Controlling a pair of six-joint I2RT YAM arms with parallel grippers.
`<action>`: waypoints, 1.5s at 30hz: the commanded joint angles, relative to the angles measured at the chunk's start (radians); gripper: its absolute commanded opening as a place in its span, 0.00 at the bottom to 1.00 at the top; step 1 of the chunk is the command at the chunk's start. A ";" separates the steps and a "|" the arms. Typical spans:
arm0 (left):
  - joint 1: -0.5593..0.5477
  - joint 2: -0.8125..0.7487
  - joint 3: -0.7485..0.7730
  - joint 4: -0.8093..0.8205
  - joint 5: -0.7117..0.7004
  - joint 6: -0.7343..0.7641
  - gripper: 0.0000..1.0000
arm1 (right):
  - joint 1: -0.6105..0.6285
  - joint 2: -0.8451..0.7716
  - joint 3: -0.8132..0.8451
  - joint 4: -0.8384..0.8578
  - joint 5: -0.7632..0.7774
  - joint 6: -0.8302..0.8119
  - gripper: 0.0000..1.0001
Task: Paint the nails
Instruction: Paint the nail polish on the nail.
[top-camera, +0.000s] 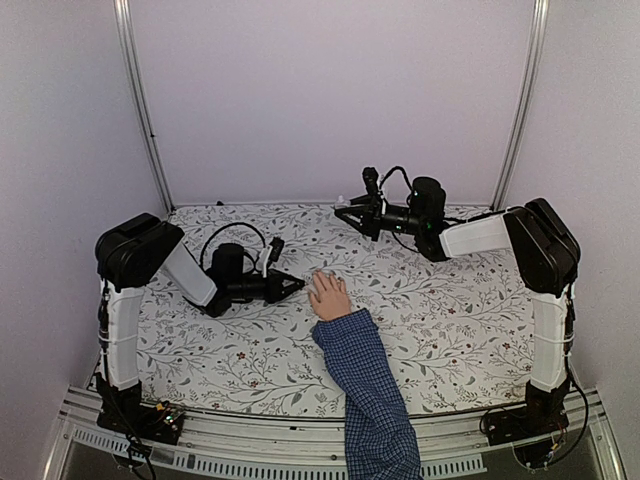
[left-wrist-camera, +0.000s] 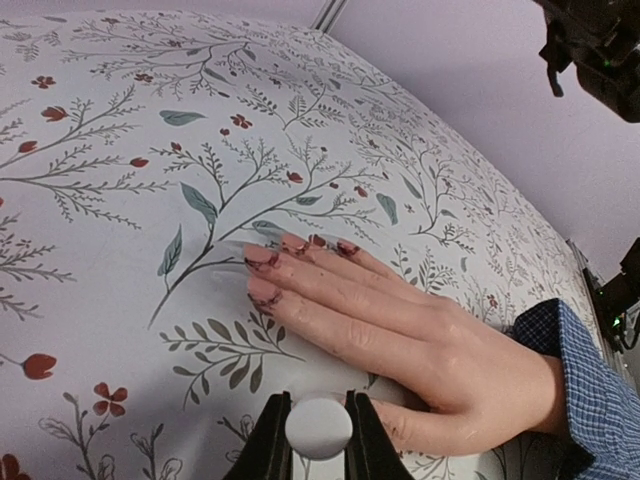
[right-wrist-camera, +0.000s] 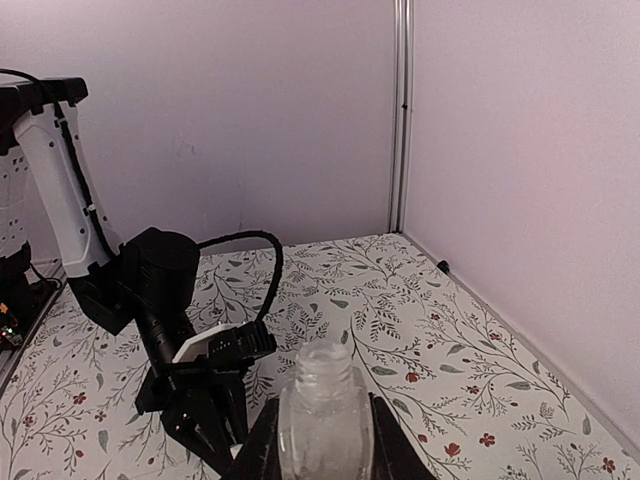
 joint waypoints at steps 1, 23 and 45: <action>-0.009 0.017 0.018 0.005 -0.007 0.009 0.00 | 0.000 0.010 -0.005 -0.005 0.010 -0.011 0.00; -0.001 0.004 -0.002 0.070 0.014 -0.021 0.00 | 0.000 0.010 -0.005 -0.006 0.008 -0.010 0.00; 0.022 -0.045 -0.064 0.141 0.016 -0.038 0.00 | 0.000 0.011 -0.002 -0.004 0.001 -0.004 0.00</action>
